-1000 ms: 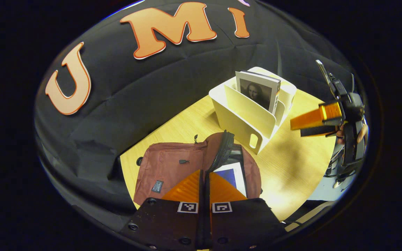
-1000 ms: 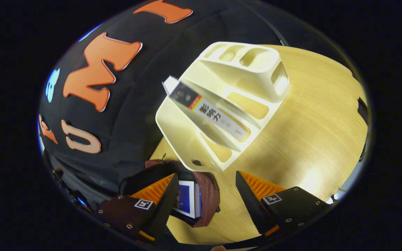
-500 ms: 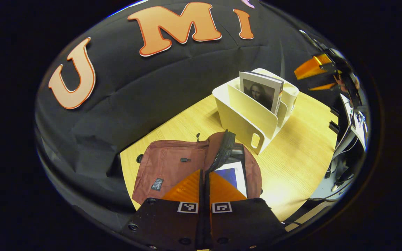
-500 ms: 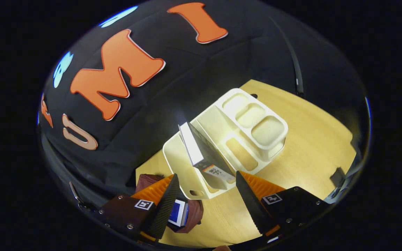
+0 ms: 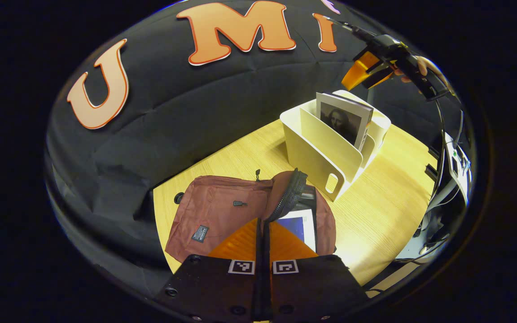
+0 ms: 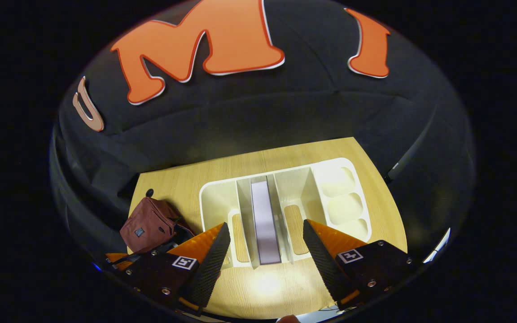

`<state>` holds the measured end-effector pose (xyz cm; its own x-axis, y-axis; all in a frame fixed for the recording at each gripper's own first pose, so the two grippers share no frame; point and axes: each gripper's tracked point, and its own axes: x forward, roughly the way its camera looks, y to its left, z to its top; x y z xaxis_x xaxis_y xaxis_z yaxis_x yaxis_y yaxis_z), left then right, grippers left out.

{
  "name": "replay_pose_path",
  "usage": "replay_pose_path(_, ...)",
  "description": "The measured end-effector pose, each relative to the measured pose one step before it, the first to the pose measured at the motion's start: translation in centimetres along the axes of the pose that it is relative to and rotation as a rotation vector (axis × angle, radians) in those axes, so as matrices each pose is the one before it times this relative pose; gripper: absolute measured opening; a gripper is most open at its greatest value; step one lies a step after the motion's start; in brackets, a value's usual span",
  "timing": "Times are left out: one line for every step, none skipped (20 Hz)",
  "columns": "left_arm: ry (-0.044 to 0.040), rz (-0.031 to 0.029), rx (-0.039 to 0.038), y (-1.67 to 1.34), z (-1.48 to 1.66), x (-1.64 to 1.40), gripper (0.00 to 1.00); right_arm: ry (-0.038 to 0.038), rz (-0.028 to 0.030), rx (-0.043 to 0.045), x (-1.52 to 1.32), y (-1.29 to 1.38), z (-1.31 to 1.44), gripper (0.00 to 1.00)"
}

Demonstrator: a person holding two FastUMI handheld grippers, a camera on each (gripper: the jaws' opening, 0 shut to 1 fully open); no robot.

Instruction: Open the schoolbag, grab two books from the bookshelf and put them into the schoolbag.

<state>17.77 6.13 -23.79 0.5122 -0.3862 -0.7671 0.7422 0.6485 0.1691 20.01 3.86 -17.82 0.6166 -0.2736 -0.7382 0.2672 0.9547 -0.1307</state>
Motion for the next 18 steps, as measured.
replay_pose_path(0.00337,0.00503,-0.00436,0.179,0.044,0.081,0.01,0.03216,-0.01589,-0.01104,1.410,-0.111,-0.297,0.98)
replay_pose_path(0.00360,0.00385,-0.00095,0.185,0.071,0.117,0.01,0.02325,-0.01677,-0.01652,1.395,-0.135,-0.270,0.98)
replay_pose_path(0.00345,0.00244,-0.00265,0.207,0.005,0.072,0.01,0.01990,-0.01559,-0.01806,1.486,-0.135,-0.225,0.98)
replay_pose_path(0.00246,0.00141,-0.00315,0.116,-0.060,0.093,0.01,0.01775,-0.00709,-0.01117,0.906,0.049,-0.211,0.99)
replay_pose_path(0.00398,0.00170,-0.00247,0.118,-0.021,0.146,0.01,0.01812,0.00090,-0.00766,0.736,0.355,-0.217,0.99)
replay_pose_path(0.00451,0.00241,-0.00173,0.069,-0.074,0.084,0.01,0.01556,0.00202,-0.00631,0.461,0.171,-0.184,0.99)
replay_pose_path(0.00409,0.00081,-0.00140,0.127,-0.017,0.185,0.01,0.01231,-0.00379,-0.00807,0.560,0.079,-0.173,0.98)
replay_pose_path(0.00339,-0.00007,-0.00096,0.017,-0.050,0.102,0.01,0.01212,-0.00047,-0.00774,0.422,0.079,-0.123,0.97)
replay_pose_path(0.00342,-0.00128,-0.00092,0.001,0.013,0.140,0.01,0.01377,-0.00422,-0.00829,0.461,0.095,-0.338,0.87)
replay_pose_path(0.00223,-0.00069,0.00036,-0.012,-0.045,0.076,0.01,0.00963,-0.01518,-0.00672,0.252,-0.217,-0.164,0.78)
replay_pose_path(0.00166,-0.00023,0.00027,0.008,0.034,0.017,0.01,0.01223,0.00389,-0.00025,0.294,-0.118,-0.192,0.72)
replay_pose_path(0.00137,-0.00041,0.00008,-0.028,0.007,0.032,0.01,-0.00424,0.00016,0.01203,0.183,0.133,0.133,0.39)
replay_pose_path(0.00044,-0.00035,0.00006,0.022,0.034,0.102,0.01,0.00478,-0.00068,0.00284,-0.096,-0.133,0.052,0.40)
replay_pose_path(0.00055,-0.00107,-0.00042,-0.048,0.003,0.060,0.01,-0.00109,-0.00622,0.00375,-0.136,-0.192,-0.004,0.39)
replay_pose_path(0.00078,-0.00190,-0.00175,-0.026,-0.008,0.139,0.01,-0.00037,0.00104,0.00211,-0.271,-0.061,-0.031,0.38)
replay_pose_path(0.00158,-0.00135,-0.00244,0.018,-0.099,-0.023,0.01,-0.00695,0.00527,0.00738,-0.464,-0.004,0.241,0.38)
replay_pose_path(0.00299,-0.00077,-0.00266,-0.023,-0.041,-0.009,0.01,-0.01064,0.00589,0.00992,-0.290,0.013,0.312,0.38)
replay_pose_path(-0.00100,-0.00052,0.00089,-0.074,-0.008,-0.026,0.01,-0.01233,0.00642,0.01140,-0.729,0.008,0.384,0.38)
